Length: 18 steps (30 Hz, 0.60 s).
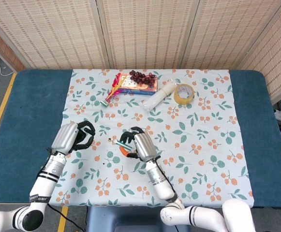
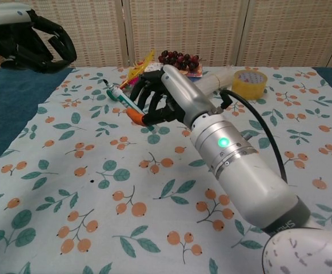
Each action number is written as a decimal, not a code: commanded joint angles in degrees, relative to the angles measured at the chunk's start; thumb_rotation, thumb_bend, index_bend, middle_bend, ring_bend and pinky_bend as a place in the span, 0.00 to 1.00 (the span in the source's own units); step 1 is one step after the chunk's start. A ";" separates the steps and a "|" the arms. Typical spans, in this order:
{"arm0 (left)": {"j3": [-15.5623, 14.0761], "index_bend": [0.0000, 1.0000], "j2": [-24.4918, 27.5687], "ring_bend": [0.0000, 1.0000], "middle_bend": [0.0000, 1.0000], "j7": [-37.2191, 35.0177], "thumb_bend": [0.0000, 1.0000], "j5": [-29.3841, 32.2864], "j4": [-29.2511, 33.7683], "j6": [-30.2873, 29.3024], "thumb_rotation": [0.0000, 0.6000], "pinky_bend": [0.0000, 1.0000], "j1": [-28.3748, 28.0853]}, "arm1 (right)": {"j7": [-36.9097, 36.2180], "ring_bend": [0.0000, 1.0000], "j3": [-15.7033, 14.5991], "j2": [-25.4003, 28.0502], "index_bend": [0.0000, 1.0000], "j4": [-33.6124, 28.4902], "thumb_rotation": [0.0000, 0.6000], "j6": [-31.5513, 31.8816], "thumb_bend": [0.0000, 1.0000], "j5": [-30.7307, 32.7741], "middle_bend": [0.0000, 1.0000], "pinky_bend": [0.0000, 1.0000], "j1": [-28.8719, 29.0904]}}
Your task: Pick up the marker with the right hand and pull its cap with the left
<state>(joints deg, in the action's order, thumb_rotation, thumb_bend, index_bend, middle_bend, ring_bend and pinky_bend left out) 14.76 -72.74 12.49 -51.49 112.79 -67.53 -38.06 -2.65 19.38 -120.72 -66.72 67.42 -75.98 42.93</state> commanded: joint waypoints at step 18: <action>-11.12 0.66 -14.06 0.87 1.00 16.25 0.64 2.53 -17.19 4.30 1.00 0.96 -1.25 | 17.91 0.52 -9.98 7.69 0.88 2.00 1.00 -6.53 0.41 -0.39 0.80 0.22 -2.53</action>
<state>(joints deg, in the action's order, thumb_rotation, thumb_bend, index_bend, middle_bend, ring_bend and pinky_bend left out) 3.72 -86.40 28.41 -49.09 95.93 -63.55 -39.16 15.40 9.86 -112.80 -65.18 60.59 -75.82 40.61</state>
